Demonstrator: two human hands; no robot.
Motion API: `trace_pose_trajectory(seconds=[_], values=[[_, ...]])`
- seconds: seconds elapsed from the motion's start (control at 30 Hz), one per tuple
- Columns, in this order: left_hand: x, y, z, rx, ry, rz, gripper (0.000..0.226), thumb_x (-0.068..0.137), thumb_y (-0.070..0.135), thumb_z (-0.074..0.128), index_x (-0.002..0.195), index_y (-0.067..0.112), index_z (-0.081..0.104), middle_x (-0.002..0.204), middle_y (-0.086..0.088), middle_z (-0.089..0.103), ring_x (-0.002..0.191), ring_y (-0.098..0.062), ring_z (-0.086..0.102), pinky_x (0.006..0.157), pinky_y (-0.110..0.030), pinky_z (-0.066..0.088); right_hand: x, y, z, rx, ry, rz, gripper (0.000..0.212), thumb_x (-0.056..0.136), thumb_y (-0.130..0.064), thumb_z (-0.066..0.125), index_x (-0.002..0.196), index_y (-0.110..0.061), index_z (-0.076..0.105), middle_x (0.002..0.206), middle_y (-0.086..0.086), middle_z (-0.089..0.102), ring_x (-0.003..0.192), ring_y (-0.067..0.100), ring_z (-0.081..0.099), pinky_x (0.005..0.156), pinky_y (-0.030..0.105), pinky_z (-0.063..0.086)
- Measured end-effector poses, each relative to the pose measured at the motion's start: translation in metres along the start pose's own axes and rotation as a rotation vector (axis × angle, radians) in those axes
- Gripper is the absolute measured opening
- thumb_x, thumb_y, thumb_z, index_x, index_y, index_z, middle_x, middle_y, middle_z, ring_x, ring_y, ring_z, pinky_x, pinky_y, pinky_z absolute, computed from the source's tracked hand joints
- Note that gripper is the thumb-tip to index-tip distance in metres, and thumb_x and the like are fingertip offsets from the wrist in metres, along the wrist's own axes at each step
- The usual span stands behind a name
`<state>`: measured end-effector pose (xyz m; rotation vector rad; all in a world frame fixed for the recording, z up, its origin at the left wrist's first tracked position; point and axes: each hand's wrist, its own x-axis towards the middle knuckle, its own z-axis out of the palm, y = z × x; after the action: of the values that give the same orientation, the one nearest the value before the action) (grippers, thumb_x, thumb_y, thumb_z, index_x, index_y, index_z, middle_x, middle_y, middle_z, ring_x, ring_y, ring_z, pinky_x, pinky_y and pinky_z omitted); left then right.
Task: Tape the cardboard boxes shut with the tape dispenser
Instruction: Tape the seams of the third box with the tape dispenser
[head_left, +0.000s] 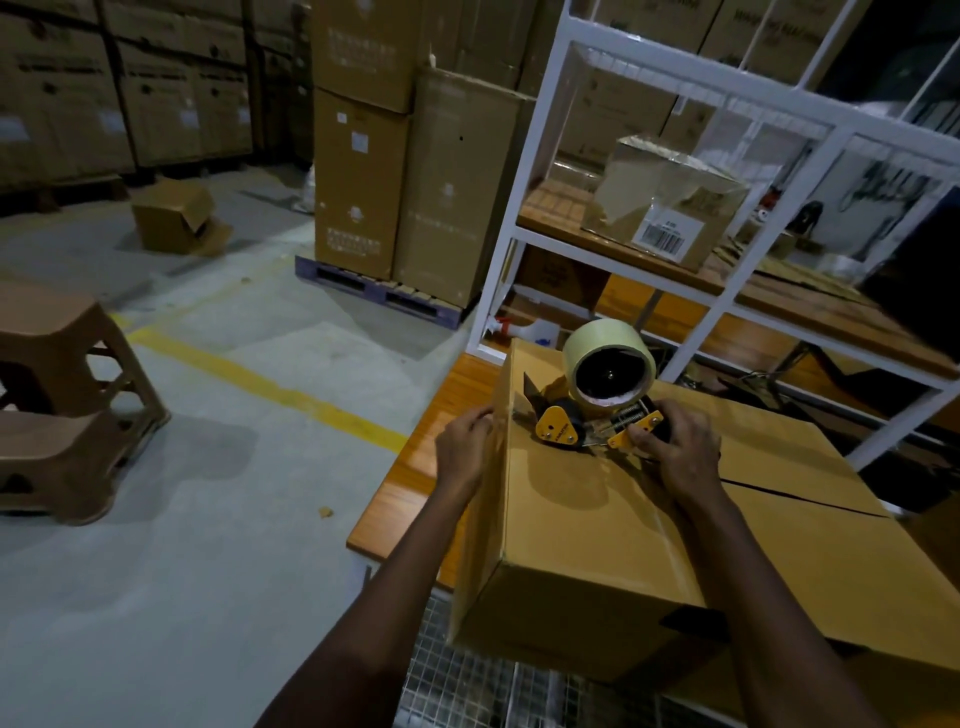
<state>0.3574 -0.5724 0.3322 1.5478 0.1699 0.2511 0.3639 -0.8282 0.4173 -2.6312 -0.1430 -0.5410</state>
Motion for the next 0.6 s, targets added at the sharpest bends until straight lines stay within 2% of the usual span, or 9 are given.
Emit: trace_pose_trajectory(seconds=[0.07,0.1,0.17,0.2,0.27,0.37,0.5,0.6], values=[[-0.012,-0.001,0.006,0.001,-0.242,-0.051,0.065,0.093,0.053,0.043,0.151,0.025,0.035,0.147,-0.007,0.049,0.125,-0.028,0.053,0.104,-0.049,0.044,-0.001,0.000,0.001,0.002,-0.003,0.011,0.085,0.067,-0.076,0.036,0.123,-0.016,0.059,0.101,0.000,0.049,0.115,0.030,0.041,0.084,0.037,0.022],[-0.016,-0.004,0.007,0.030,-0.339,-0.108,0.081,0.086,0.066,0.042,0.156,0.031,0.020,0.154,-0.006,0.039,0.131,-0.030,0.048,0.107,-0.050,0.041,-0.001,0.000,0.001,0.001,-0.001,0.012,0.085,0.067,-0.077,0.035,0.123,-0.017,0.059,0.101,0.001,0.050,0.114,0.030,0.041,0.084,0.038,0.023],[-0.018,-0.010,0.002,0.088,-0.453,-0.202,0.106,0.070,0.086,0.040,0.157,0.036,0.006,0.161,-0.005,0.027,0.138,-0.032,0.040,0.112,-0.051,0.035,-0.001,0.000,0.002,-0.002,-0.003,0.011,0.085,0.067,-0.077,0.035,0.122,-0.017,0.060,0.100,0.001,0.050,0.113,0.031,0.042,0.084,0.039,0.024],[-0.017,-0.010,-0.001,0.136,-0.490,-0.203,0.108,0.072,0.087,0.040,0.157,0.033,0.004,0.163,-0.006,0.023,0.141,-0.032,0.035,0.115,-0.050,0.030,-0.001,0.001,0.003,-0.004,-0.010,0.011,0.084,0.068,-0.077,0.035,0.122,-0.017,0.059,0.100,0.001,0.051,0.112,0.031,0.043,0.084,0.039,0.024],[-0.011,-0.003,-0.007,0.289,-0.486,-0.108,0.096,0.083,0.073,0.043,0.158,0.028,0.003,0.165,-0.008,0.012,0.147,-0.033,0.022,0.116,-0.047,0.023,0.000,0.003,0.003,-0.020,-0.023,0.003,0.085,0.069,-0.078,0.033,0.122,-0.017,0.058,0.103,0.005,0.055,0.111,0.031,0.044,0.084,0.040,0.025],[0.009,0.004,-0.014,0.532,-0.396,0.103,0.096,0.073,0.072,0.048,0.154,0.045,0.005,0.165,-0.006,-0.006,0.151,-0.034,0.001,0.116,-0.059,0.018,0.002,0.006,0.004,-0.049,-0.056,-0.007,0.088,0.069,-0.081,0.031,0.122,-0.015,0.057,0.109,0.011,0.060,0.108,0.032,0.047,0.084,0.043,0.029],[0.021,-0.001,-0.011,0.640,-0.375,0.191,0.085,0.069,0.069,0.046,0.149,0.049,0.023,0.166,-0.003,-0.006,0.151,-0.033,-0.003,0.114,-0.064,0.017,0.004,0.009,0.005,-0.088,-0.057,-0.018,0.090,0.068,-0.084,0.031,0.121,-0.017,0.057,0.112,0.011,0.061,0.108,0.032,0.049,0.083,0.042,0.030],[0.020,-0.007,-0.006,0.654,-0.316,0.260,0.085,0.068,0.070,0.034,0.149,0.047,0.024,0.165,0.000,-0.010,0.151,-0.029,-0.008,0.115,-0.063,0.013,0.006,0.010,0.006,-0.095,-0.056,-0.012,0.092,0.067,-0.084,0.030,0.124,-0.017,0.057,0.116,0.012,0.061,0.111,0.033,0.048,0.084,0.042,0.029]])
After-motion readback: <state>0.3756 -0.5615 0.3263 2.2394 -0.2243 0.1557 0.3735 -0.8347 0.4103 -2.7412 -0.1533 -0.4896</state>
